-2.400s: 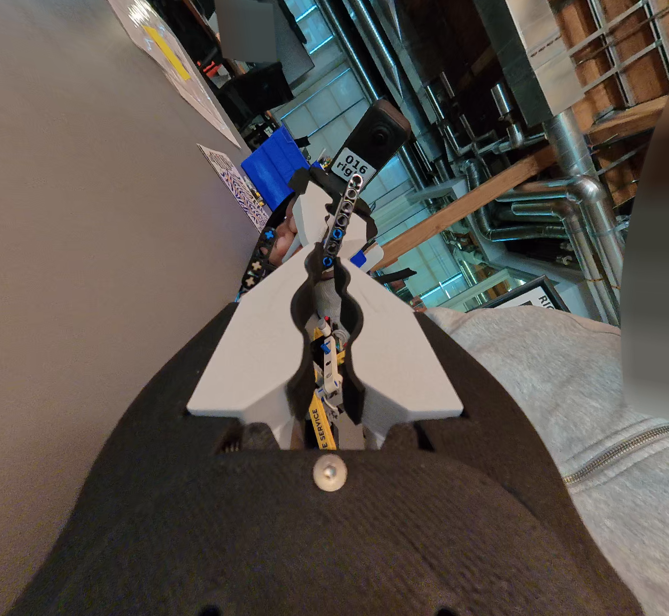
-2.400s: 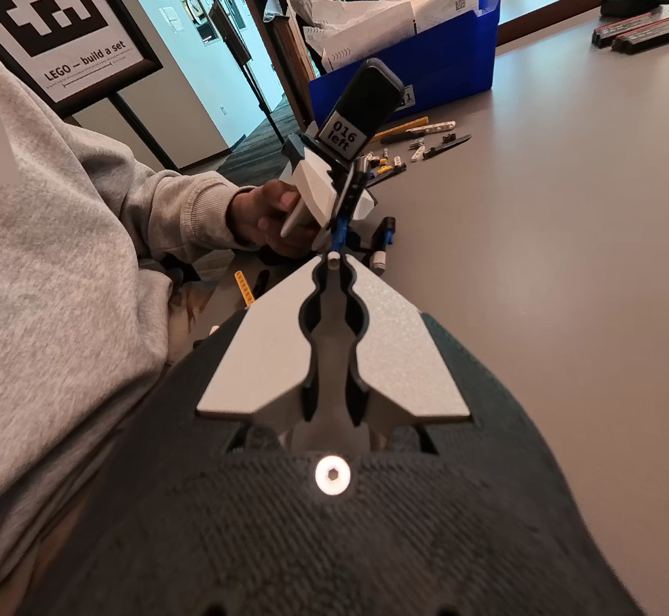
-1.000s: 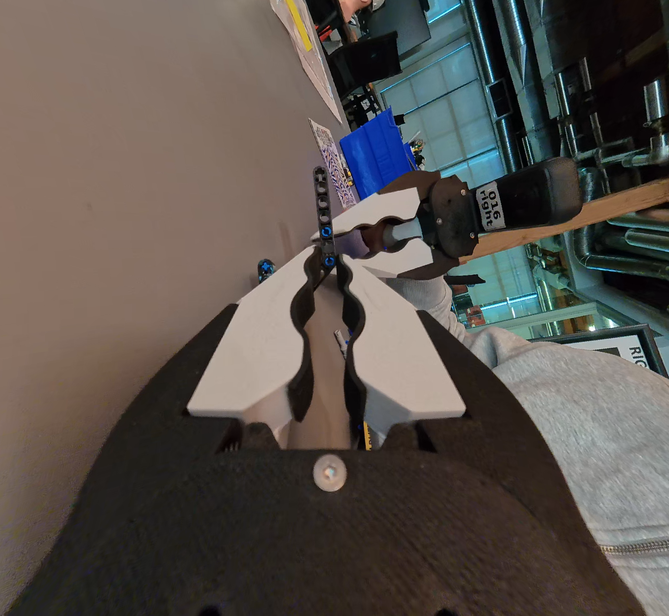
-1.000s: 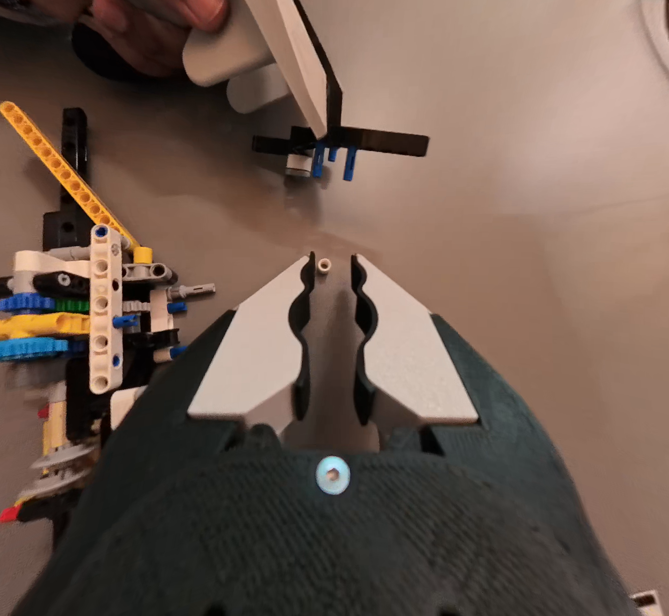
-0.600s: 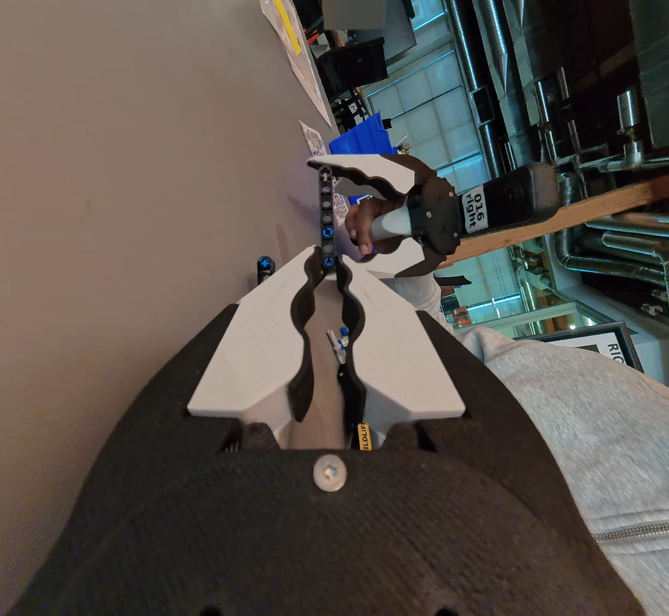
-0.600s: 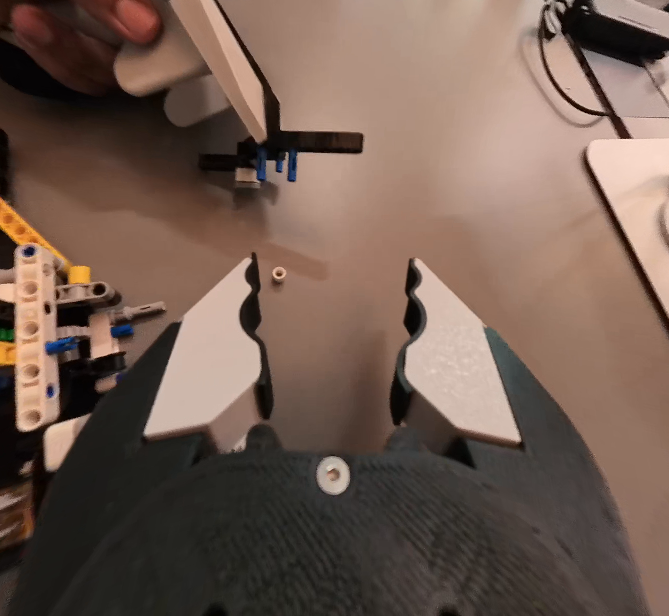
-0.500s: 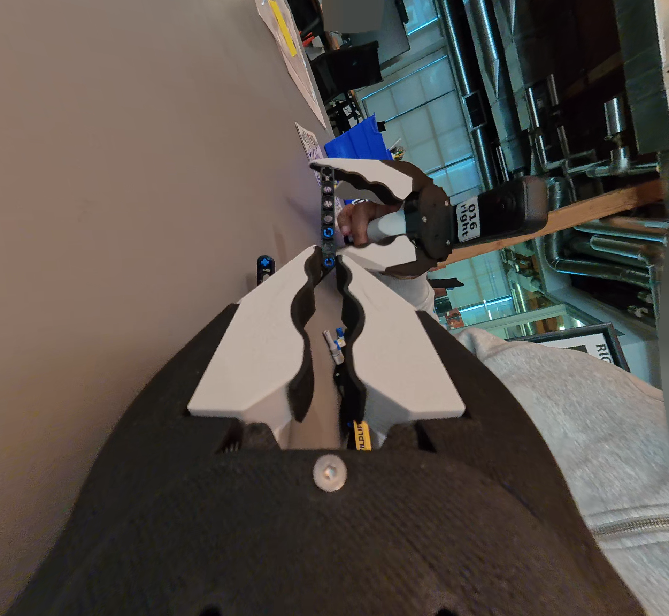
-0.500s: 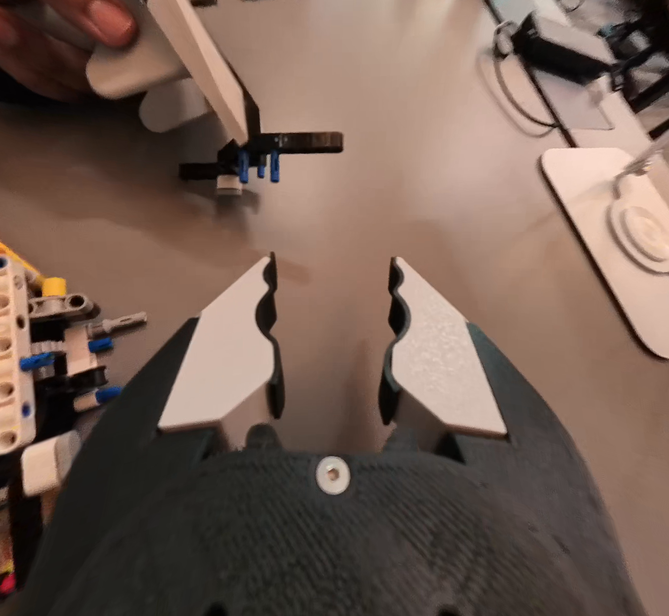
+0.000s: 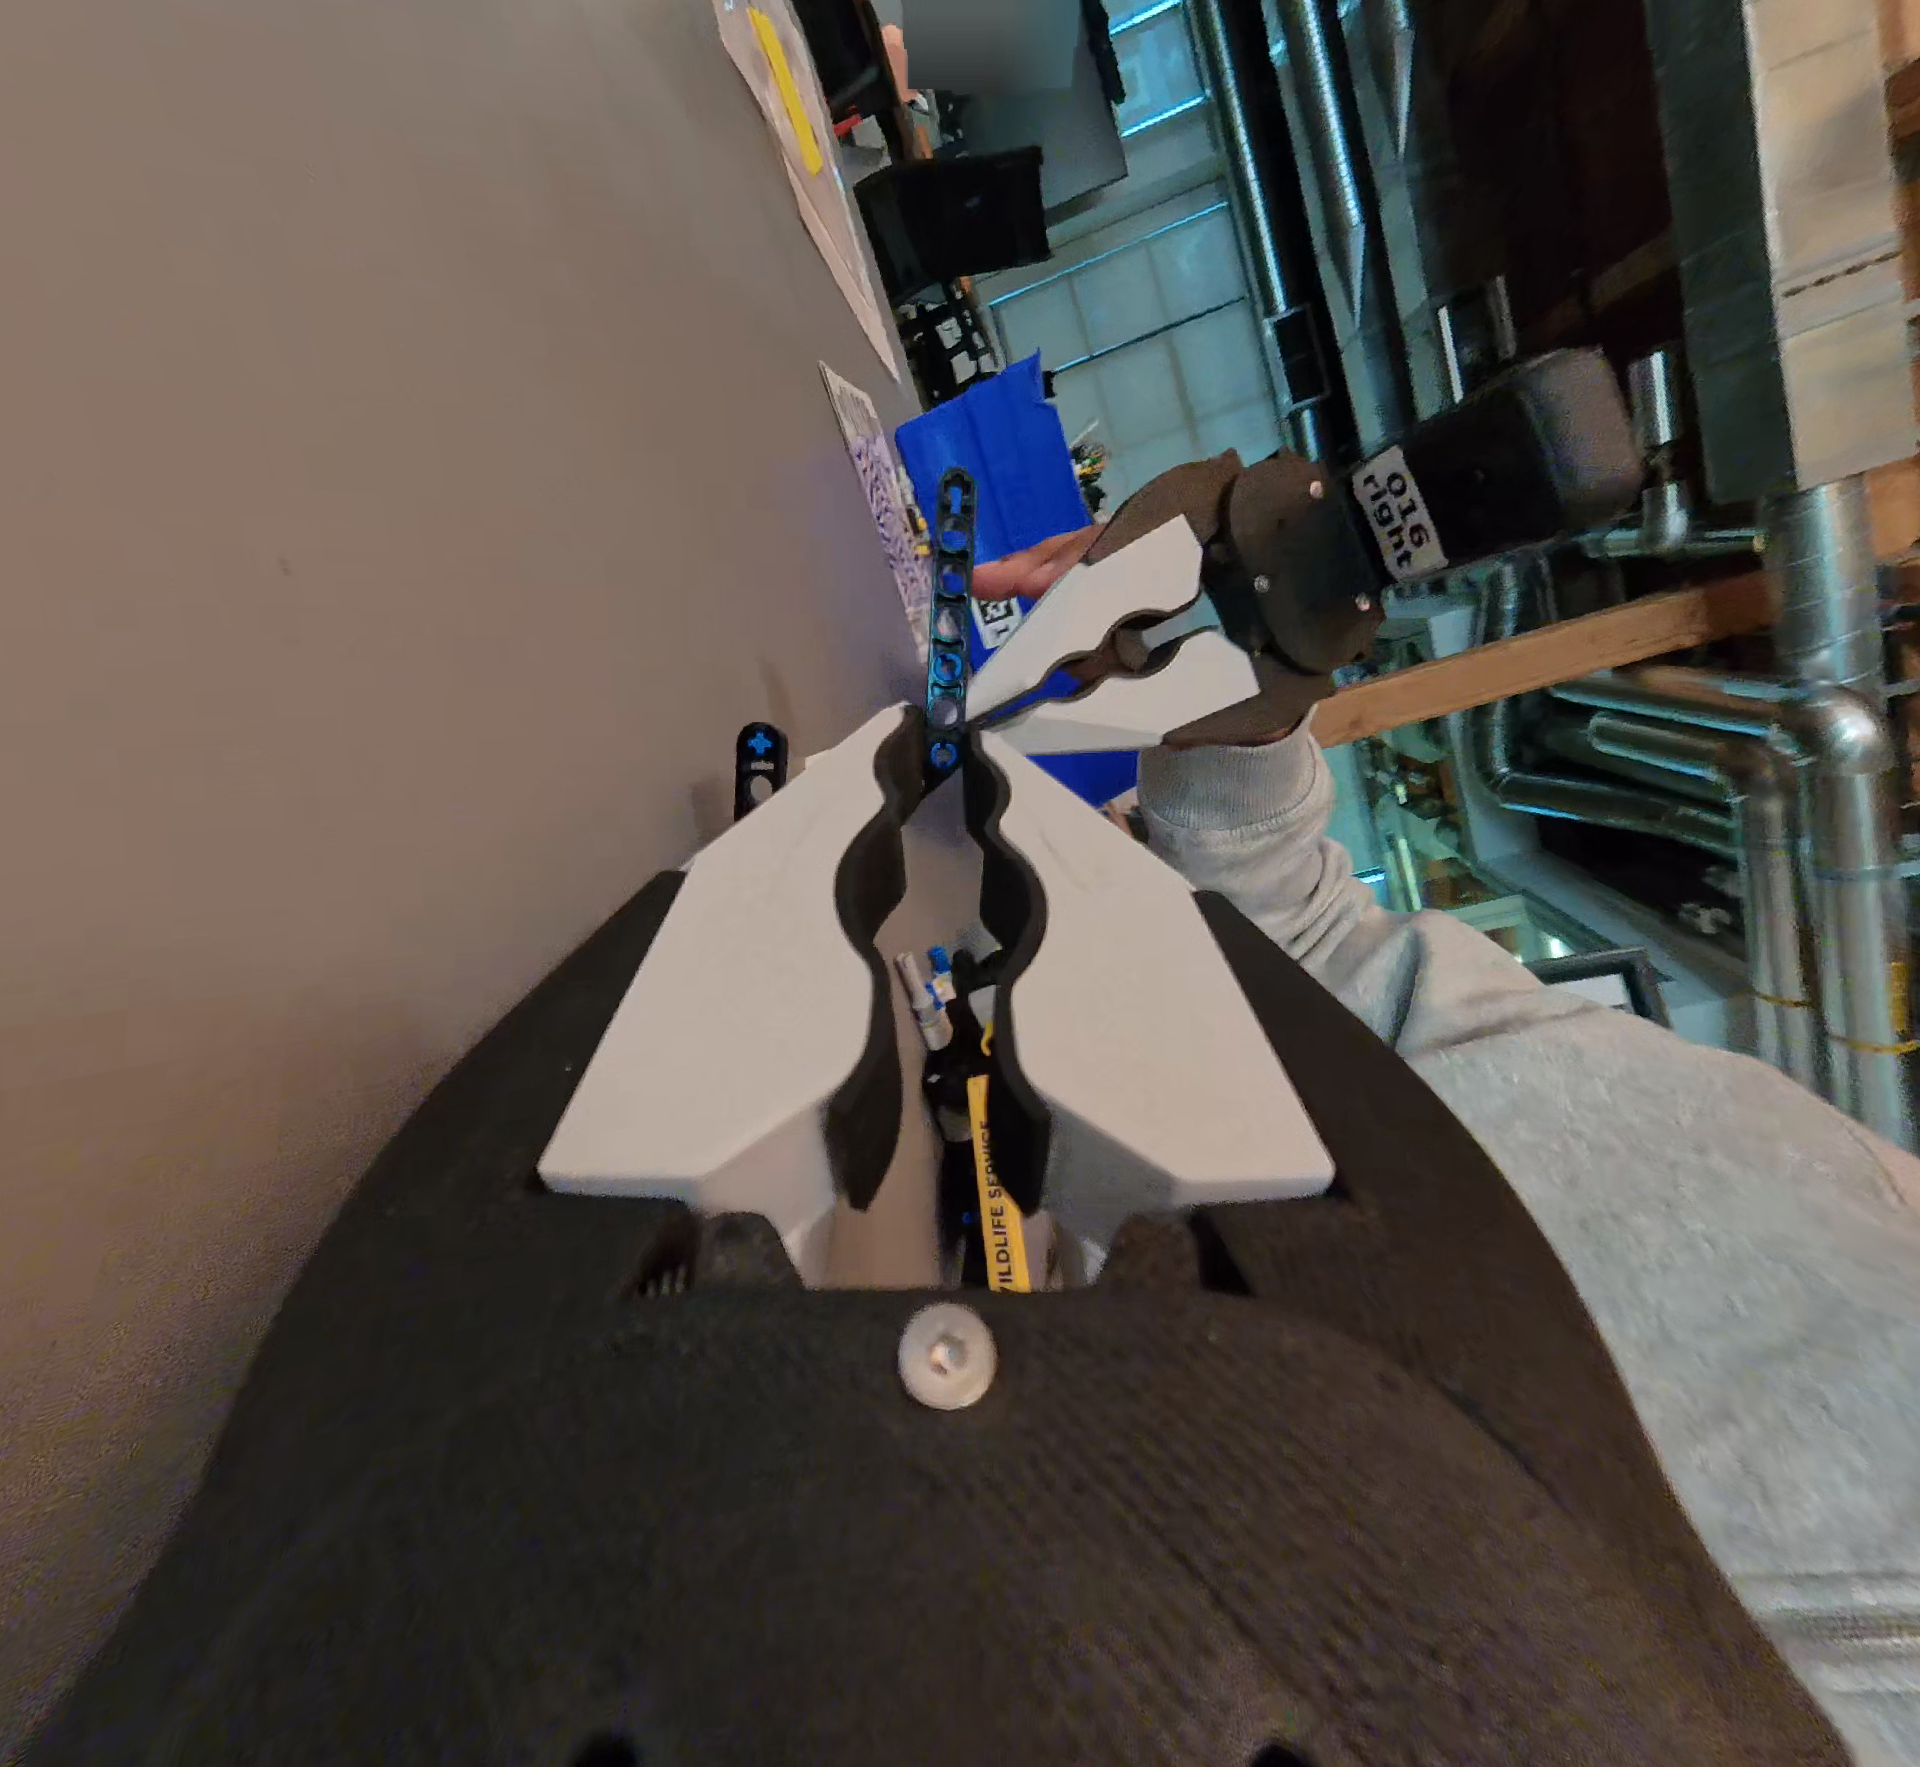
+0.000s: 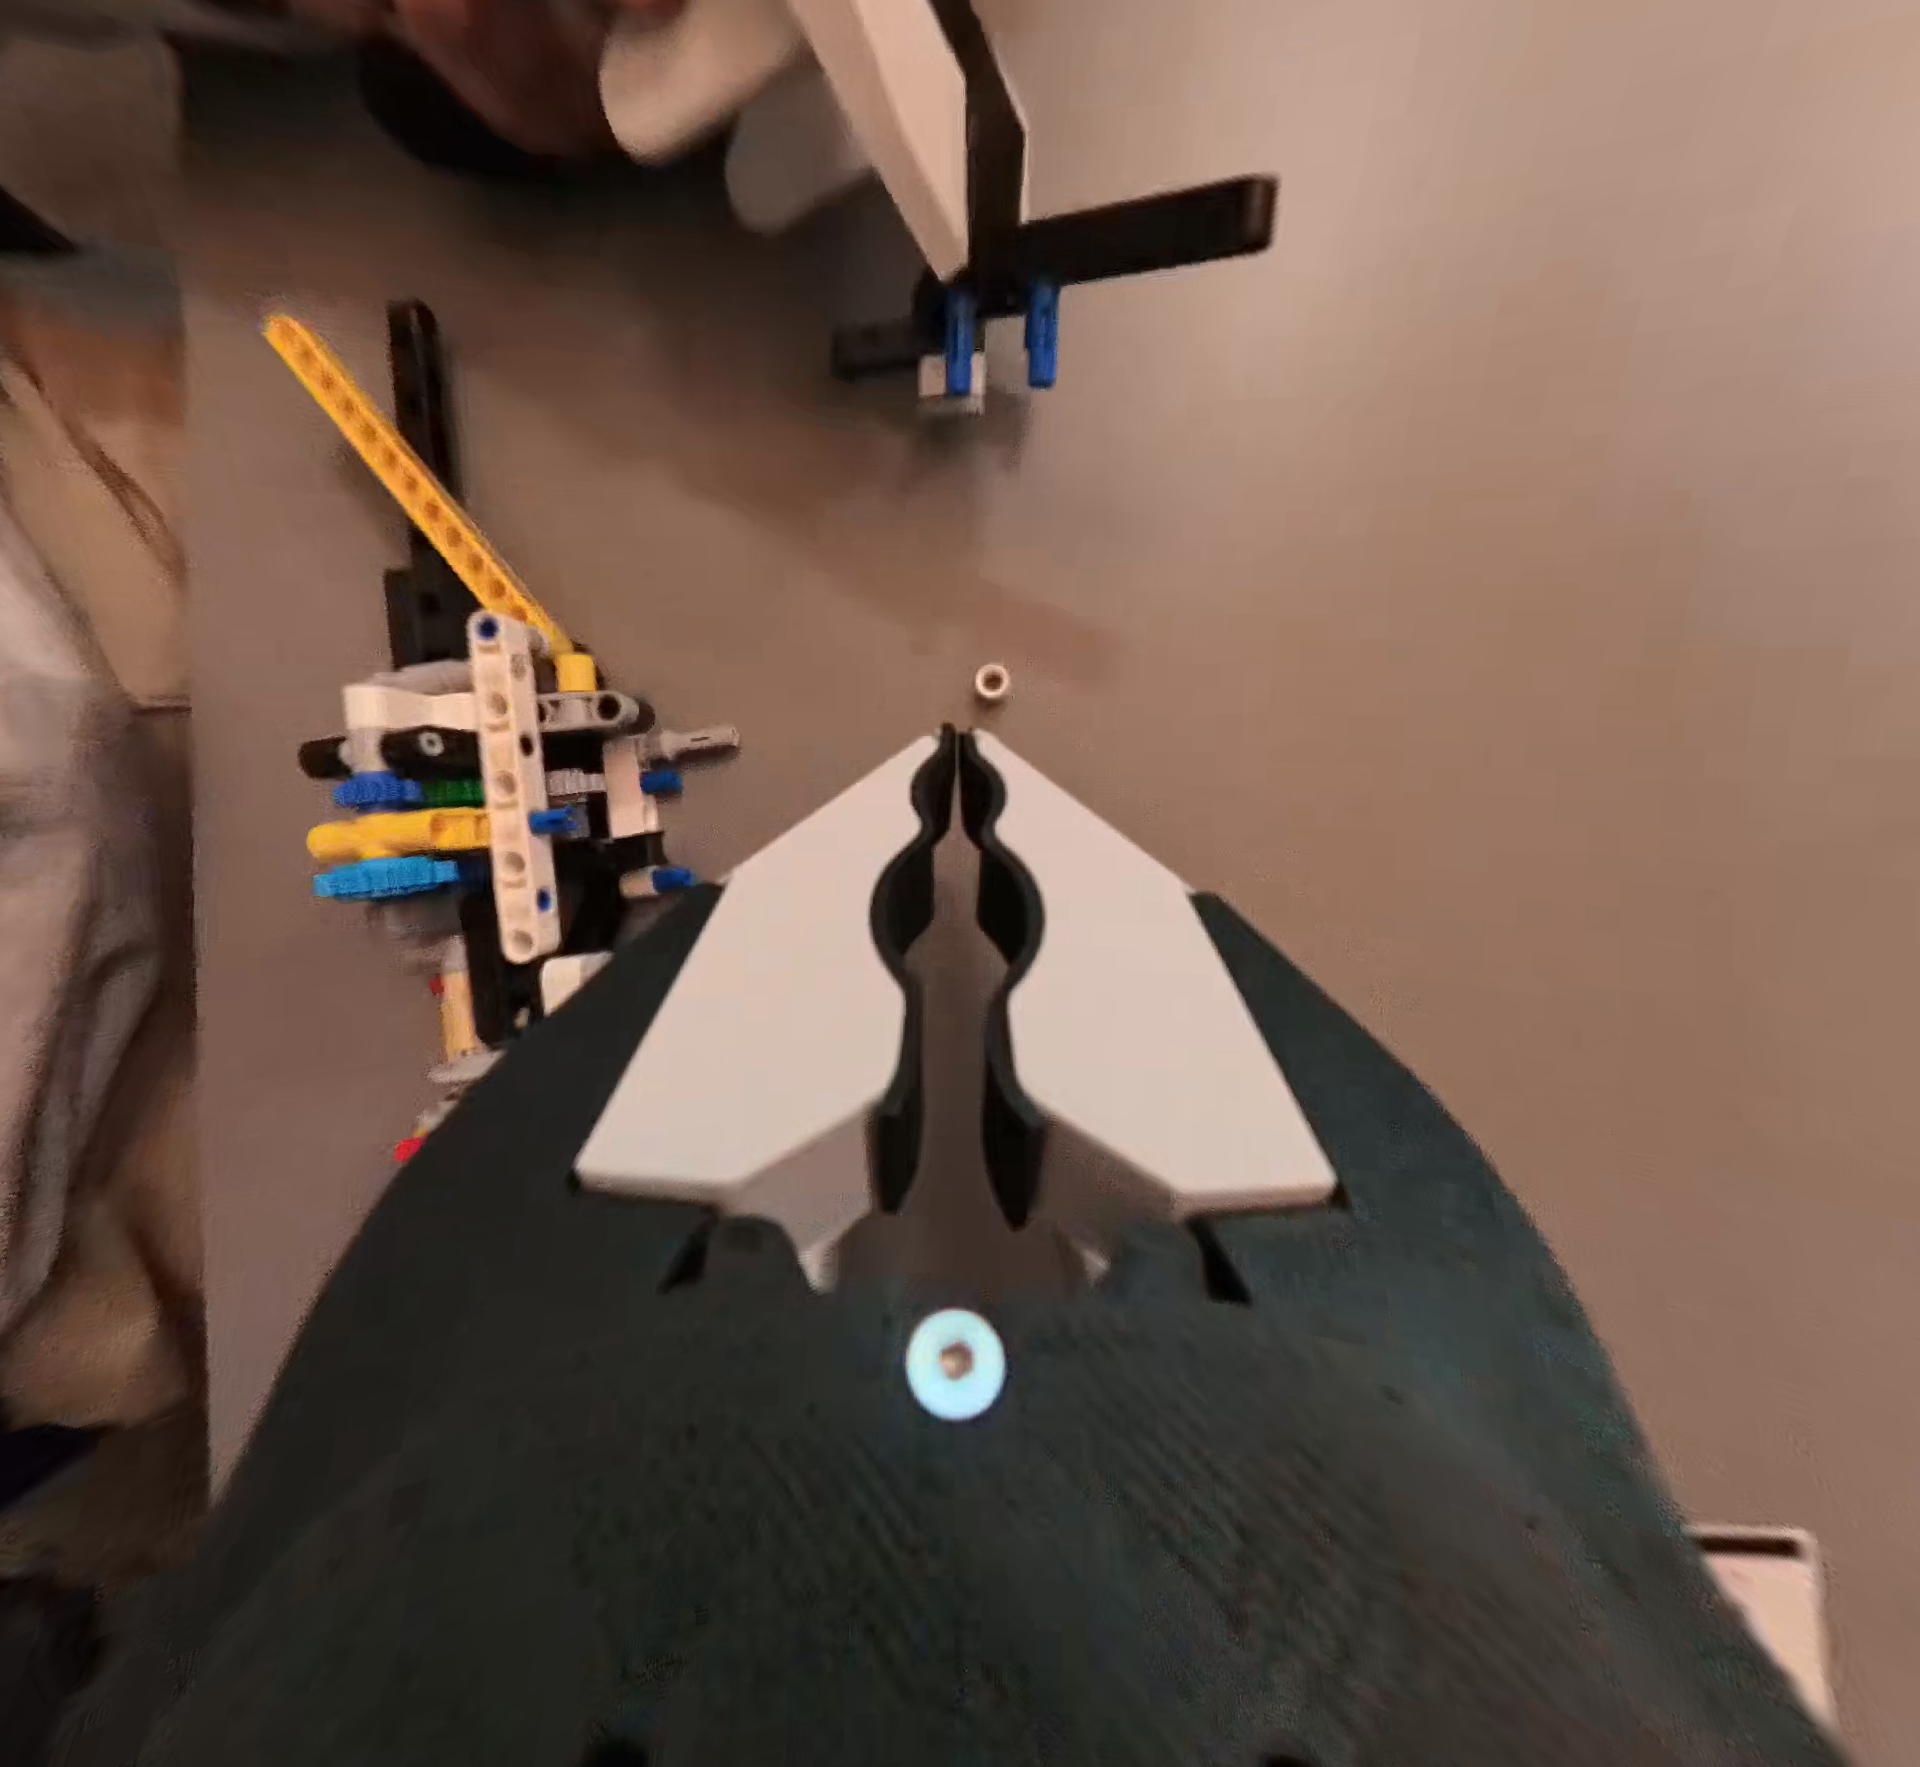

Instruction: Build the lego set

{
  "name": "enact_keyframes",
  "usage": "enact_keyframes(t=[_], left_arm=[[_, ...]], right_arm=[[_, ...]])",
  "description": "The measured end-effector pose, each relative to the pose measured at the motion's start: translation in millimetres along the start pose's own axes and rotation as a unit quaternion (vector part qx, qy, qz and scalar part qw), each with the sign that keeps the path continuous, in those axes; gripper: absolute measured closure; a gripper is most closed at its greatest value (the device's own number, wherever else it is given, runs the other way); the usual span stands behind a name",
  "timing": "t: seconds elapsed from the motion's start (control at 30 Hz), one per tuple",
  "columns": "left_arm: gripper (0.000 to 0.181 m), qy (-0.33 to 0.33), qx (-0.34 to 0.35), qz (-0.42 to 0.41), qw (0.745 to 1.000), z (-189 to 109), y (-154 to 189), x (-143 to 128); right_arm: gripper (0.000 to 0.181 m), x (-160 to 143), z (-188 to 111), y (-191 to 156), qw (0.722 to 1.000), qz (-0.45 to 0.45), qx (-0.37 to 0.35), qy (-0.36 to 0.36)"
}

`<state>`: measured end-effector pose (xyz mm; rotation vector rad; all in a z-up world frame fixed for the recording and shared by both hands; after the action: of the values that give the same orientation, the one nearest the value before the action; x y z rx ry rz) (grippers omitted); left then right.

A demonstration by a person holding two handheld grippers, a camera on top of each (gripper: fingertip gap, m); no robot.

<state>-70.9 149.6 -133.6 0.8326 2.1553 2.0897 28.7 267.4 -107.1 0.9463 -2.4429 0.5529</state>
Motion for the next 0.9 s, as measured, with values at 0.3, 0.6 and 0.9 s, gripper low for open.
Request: enact_keyframes(t=[0.3,0.6,0.9], left_arm=[[0.175,-0.003,0.002,0.008,1.0,0,1,-1],[0.176,-0.002,0.001,0.004,1.0,1,0,0],[0.175,-0.003,0.008,0.006,1.0,2,-1,1]], right_arm=[[0.158,11,27,4,0.989,-0.046,-0.07,-0.121],[0.165,6,38,6,0.989,-0.033,-0.065,-0.13],[0.176,9,41,3,0.99,-0.046,-0.061,-0.122]])
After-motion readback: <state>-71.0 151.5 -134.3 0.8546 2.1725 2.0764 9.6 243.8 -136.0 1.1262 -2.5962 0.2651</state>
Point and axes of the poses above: each gripper's, where its closed fingertips meet, z out along the fingers, x out of its top, y = z × x across the jaws, the point moved 6 cm from there along -z, back along the fingers, and after that the axes turned 5 degrees about x, right-handed, at the moved point
